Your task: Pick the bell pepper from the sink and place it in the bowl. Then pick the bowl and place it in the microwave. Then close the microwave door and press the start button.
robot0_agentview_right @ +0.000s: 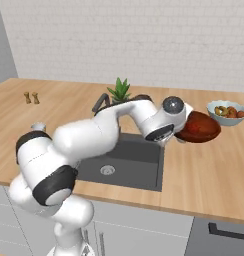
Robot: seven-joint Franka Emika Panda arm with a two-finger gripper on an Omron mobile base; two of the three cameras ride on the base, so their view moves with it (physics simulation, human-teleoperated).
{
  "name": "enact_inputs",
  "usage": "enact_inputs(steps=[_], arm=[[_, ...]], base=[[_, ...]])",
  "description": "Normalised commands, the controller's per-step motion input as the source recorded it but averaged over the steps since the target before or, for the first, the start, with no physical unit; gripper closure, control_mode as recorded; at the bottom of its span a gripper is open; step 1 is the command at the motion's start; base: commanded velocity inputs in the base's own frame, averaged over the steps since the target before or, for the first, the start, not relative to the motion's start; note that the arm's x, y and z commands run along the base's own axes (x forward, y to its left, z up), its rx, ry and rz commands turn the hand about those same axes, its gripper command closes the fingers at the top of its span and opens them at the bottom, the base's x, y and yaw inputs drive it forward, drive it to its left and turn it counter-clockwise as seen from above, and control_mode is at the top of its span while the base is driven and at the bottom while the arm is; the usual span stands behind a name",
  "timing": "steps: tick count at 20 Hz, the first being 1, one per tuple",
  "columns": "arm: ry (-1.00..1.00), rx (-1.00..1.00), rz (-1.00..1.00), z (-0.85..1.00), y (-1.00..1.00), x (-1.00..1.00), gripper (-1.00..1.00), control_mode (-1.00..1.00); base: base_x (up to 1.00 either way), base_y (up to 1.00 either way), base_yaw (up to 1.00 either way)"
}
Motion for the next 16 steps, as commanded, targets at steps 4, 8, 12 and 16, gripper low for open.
enact_inputs(steps=[4,8,12,16], arm=[[-0.04,-0.15,0.39,0.50,0.73,-0.53,1.00,-1.00],[0.00,-0.09,0.25,0.53,0.82,-0.36,1.00,-1.00],[-0.06,0.00,0.13,0.55,0.77,-0.22,1.00,-1.00],[-0.05,0.00,0.11,0.45,0.82,-0.23,1.00,-1.00]], base=[[0.00,0.00,0.00],[0.00,0.00,0.00],[0.00,0.00,0.00],[0.00,0.00,0.00]])
